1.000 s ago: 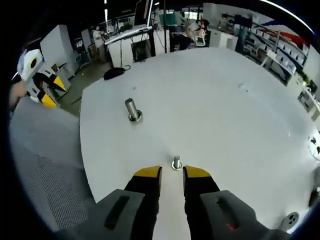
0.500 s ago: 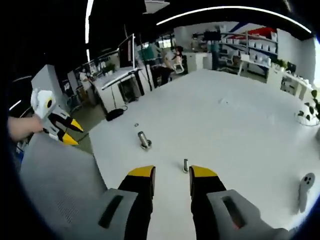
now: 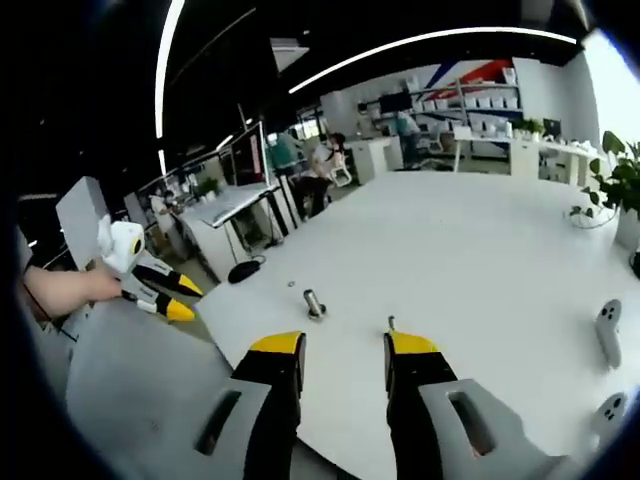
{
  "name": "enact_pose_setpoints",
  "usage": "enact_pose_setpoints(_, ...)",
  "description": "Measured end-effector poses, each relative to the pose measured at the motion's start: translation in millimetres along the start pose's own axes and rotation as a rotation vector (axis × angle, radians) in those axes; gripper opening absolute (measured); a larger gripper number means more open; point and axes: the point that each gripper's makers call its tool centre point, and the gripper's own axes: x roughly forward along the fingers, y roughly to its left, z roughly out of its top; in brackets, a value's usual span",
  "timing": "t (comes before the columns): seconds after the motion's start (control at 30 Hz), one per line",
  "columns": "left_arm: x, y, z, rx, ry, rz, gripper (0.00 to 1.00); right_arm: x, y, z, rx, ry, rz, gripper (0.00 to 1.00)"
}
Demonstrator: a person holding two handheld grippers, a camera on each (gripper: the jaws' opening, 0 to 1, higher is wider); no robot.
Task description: Place the washer onto the threaded stud by aligning its center hole with the stud, sliding it down to the base, and recovering from edge contact or off-axis alignment until the washer reaches the visible bottom stop.
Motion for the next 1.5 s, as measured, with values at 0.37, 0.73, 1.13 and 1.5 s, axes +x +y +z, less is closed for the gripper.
enact_pose_setpoints(0.37, 1, 1.5, -3.4, 0.008, 0.021, 0.006, 0.24, -18, 11, -13.3, 0.059, -0.013, -0.006, 0.43)
enact_pose_setpoints(0.73, 2, 1.1, -3.9, 0.007, 0.024, 0.002, 0.24, -22, 22, -17.3, 0.045, -0.01, -0.025, 0.52)
enact_pose_setpoints(1.13, 2, 2.5, -3.7, -0.017, 0.017, 0.003, 0.24, -24, 32, -6.7, -0.055, -0.073, -0.04, 0.6)
enact_pose_setpoints(1.5, 5, 5.8, -10.9, 0.071, 0.092, 0.049, 0.26, -19, 30, -21.6, -0.029, -0.018, -0.014, 0.57)
